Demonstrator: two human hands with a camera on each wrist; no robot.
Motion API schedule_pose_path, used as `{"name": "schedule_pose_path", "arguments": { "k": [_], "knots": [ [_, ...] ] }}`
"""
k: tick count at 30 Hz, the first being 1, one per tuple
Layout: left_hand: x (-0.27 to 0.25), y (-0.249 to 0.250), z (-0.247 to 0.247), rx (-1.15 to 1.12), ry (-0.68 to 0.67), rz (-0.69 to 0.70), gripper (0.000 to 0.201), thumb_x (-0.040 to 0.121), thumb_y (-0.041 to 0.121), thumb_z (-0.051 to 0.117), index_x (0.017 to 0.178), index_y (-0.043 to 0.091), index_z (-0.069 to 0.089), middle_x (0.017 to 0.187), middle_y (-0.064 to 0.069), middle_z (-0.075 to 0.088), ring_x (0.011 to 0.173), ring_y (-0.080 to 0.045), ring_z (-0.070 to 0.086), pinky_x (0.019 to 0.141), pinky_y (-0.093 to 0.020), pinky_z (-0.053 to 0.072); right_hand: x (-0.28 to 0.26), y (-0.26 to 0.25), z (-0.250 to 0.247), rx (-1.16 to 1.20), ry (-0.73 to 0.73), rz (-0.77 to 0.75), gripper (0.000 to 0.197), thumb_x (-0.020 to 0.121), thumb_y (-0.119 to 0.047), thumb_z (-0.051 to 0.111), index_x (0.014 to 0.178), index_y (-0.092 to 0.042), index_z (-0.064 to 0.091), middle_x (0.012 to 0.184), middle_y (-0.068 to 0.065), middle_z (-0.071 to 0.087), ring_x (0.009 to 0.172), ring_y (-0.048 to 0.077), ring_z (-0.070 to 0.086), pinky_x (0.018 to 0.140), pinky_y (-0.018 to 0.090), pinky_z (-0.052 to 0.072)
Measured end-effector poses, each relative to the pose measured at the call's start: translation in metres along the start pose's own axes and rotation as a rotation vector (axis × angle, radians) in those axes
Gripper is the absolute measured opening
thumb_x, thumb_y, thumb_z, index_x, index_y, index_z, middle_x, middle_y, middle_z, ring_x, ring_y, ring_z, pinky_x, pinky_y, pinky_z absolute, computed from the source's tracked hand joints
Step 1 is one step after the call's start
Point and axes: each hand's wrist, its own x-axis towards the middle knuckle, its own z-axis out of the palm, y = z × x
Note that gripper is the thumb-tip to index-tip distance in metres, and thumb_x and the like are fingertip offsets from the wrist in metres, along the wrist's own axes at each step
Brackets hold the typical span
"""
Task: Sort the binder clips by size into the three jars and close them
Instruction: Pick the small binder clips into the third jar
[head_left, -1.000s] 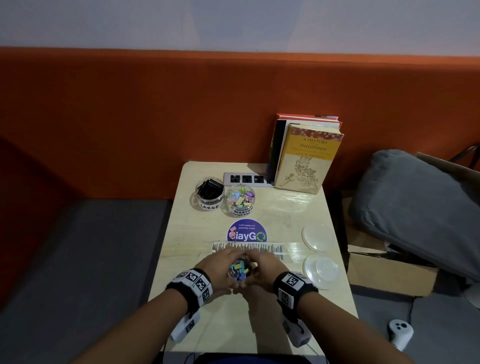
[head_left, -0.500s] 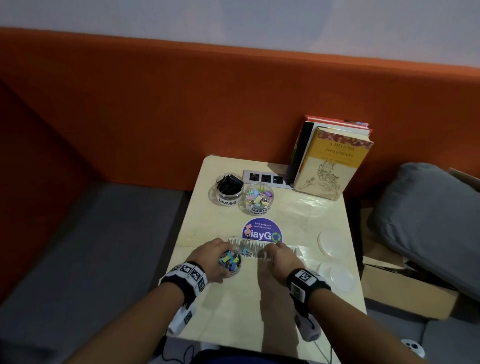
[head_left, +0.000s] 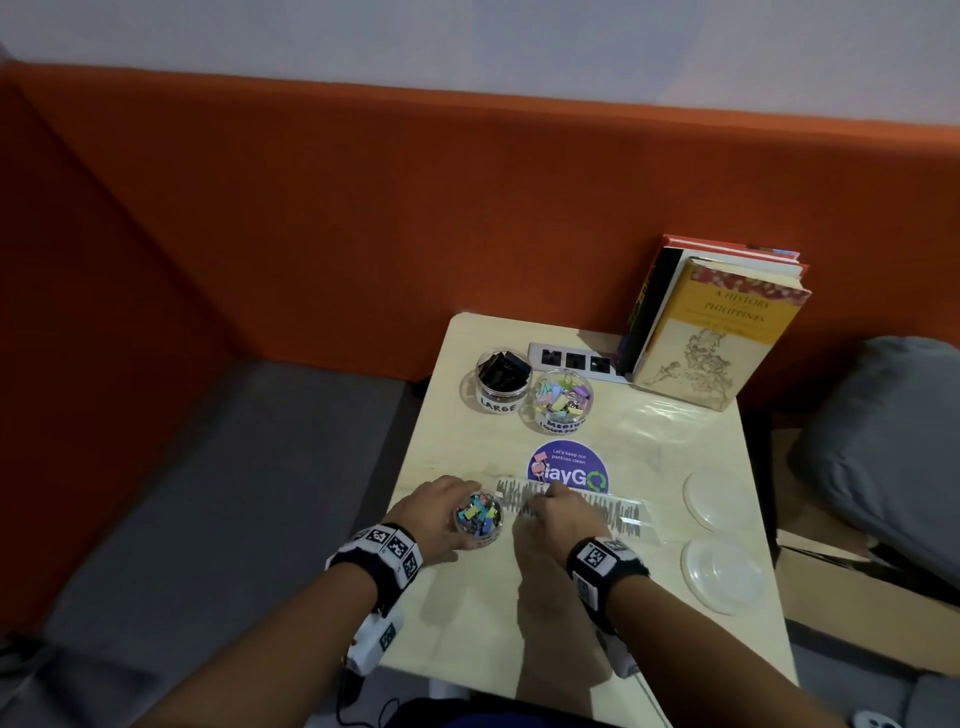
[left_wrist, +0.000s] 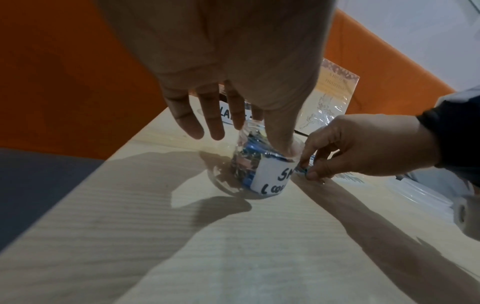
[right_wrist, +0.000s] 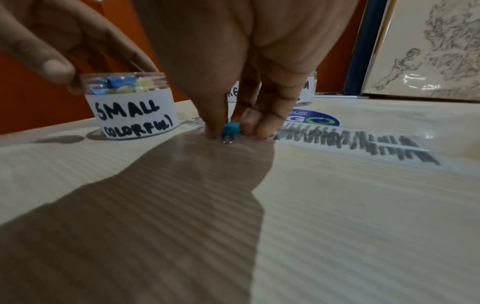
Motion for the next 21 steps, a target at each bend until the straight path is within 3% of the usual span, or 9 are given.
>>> {"name": "schedule_pose_path", "arguments": {
  "k": [6, 10, 15, 17, 21],
  "knots": [
    [0.007, 0.003, -0.007, 0.018, 0.012, 0.046, 0.078, 0.078, 0.051, 0.073, 0.145, 0.028, 0.040, 0.145, 0.006, 0.043, 0.128, -0.017, 0.048, 0.104, -0.035, 0.045, 0.003, -0.004, 0.004, 0.032, 0.022, 0.094, 0.029, 0.099, -0.016, 0.048, 0.123, -0.009, 0.062, 0.121, 0.013, 0.056, 0.106, 0.030, 0.062, 0.091, 0.035, 0.048],
    [0.007, 0.016, -0.006, 0.195, -0.090, 0.220, 0.081, 0.079, 0.056, 0.071, 0.147, 0.027, 0.037, 0.146, 0.003, 0.043, 0.127, -0.022, 0.049, 0.103, -0.037, 0.044, -0.004, -0.004, 0.003, 0.109, 0.058, 0.165, 0.026, 0.098, -0.025, 0.050, 0.115, -0.009, 0.061, 0.116, 0.014, 0.058, 0.104, 0.029, 0.061, 0.088, 0.033, 0.048],
    [0.015, 0.021, -0.011, 0.122, -0.039, 0.139, 0.078, 0.074, 0.052, 0.076, 0.139, 0.023, 0.045, 0.135, 0.000, 0.050, 0.120, -0.023, 0.055, 0.097, -0.033, 0.048, -0.010, 0.003, -0.010, 0.166, 0.111, 0.233, 0.017, 0.089, -0.020, 0.057, 0.097, -0.007, 0.065, 0.100, 0.013, 0.067, 0.089, 0.027, 0.061, 0.070, 0.029, 0.045],
    [0.017, 0.023, -0.011, 0.144, -0.037, 0.148, 0.076, 0.074, 0.052, 0.076, 0.138, 0.023, 0.046, 0.134, 0.000, 0.051, 0.119, -0.021, 0.055, 0.096, -0.032, 0.048, -0.013, 0.005, -0.015, 0.189, 0.134, 0.233, 0.014, 0.086, -0.019, 0.058, 0.090, -0.008, 0.065, 0.093, 0.012, 0.066, 0.085, 0.027, 0.060, 0.066, 0.027, 0.041],
    [0.016, 0.022, -0.009, 0.171, -0.016, 0.163, 0.076, 0.074, 0.055, 0.074, 0.137, 0.024, 0.046, 0.132, 0.001, 0.052, 0.115, -0.020, 0.056, 0.095, -0.032, 0.049, -0.015, 0.001, -0.020, 0.319, 0.232, 0.162, 0.009, 0.081, -0.028, 0.064, 0.072, -0.025, 0.062, 0.081, 0.002, 0.064, 0.076, 0.021, 0.058, 0.065, 0.024, 0.041]
  ]
}}
